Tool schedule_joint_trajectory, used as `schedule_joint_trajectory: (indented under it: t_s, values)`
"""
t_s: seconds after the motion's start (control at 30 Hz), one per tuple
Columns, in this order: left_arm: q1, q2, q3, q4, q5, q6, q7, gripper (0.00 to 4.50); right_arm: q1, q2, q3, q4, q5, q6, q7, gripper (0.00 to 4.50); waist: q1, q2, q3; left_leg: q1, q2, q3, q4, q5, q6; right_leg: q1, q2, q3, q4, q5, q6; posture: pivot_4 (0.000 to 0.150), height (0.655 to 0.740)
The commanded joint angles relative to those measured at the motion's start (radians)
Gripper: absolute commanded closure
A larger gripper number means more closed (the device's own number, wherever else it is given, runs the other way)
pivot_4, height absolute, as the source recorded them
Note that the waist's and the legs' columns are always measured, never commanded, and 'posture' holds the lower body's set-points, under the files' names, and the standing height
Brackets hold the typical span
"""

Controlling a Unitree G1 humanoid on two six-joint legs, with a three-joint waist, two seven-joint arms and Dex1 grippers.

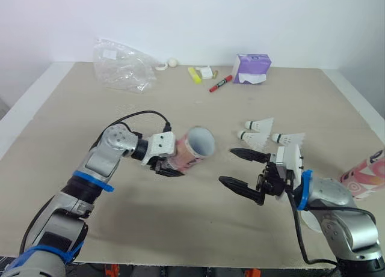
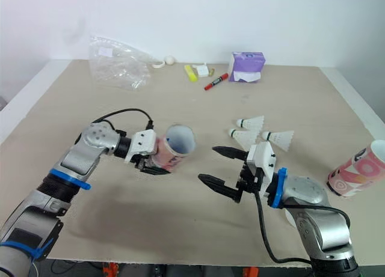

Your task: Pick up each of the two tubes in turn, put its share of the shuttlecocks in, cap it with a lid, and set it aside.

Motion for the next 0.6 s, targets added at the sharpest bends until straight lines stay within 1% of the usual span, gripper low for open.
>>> schedule_joint_trajectory:
  t_s: [0.03, 0.23, 0.4, 0.47, 0.6]
  values:
    - [-0.026, 0.005, -0.031, -0.086, 0.004, 0.078, -0.023, 1.21, 0.015, -0.007, -0.028, -0.055, 0.021, -0.013, -0.008, 0.00, 0.000, 0.000, 0.000, 0.000, 0.000, 0.000, 0.000, 0.000, 0.000, 0.000, 0.000, 0.001, 0.001, -0.001, 0.000, 0.150, 0.7400]
    - [-0.043, 0.007, -0.110, -0.132, 0.062, 0.158, -0.028, 1.21, 0.050, -0.011, -0.035, -0.065, 0.018, -0.024, -0.009, 0.00, 0.000, 0.000, 0.000, 0.001, 0.000, 0.000, 0.000, 0.000, 0.000, 0.000, 0.000, 0.001, 0.003, -0.003, 0.001, 0.150, 0.7400]
    - [-0.040, 0.011, -0.153, -0.118, 0.124, 0.160, 0.003, 1.21, 0.054, -0.007, -0.038, -0.059, 0.018, -0.028, -0.017, 0.00, 0.000, 0.000, 0.000, 0.001, 0.000, 0.000, 0.001, 0.000, 0.000, 0.000, 0.000, 0.001, 0.003, -0.003, 0.002, 0.150, 0.7400]
    - [-0.038, 0.011, -0.158, -0.121, 0.135, 0.164, 0.010, 1.21, 0.054, 0.001, -0.055, -0.051, 0.032, -0.020, -0.039, 0.00, 0.000, 0.000, 0.000, 0.002, 0.000, 0.000, 0.001, 0.000, 0.000, 0.001, 0.000, 0.001, 0.003, -0.004, 0.003, 0.150, 0.7400]
    - [-0.036, 0.007, -0.169, -0.143, 0.142, 0.198, 0.019, 1.21, 0.020, 0.022, -0.143, 0.050, 0.060, 0.053, -0.164, 0.00, 0.000, 0.000, 0.000, 0.002, 0.000, 0.000, 0.003, 0.001, 0.001, 0.002, 0.000, 0.001, 0.003, -0.005, 0.004, 0.150, 0.7400]
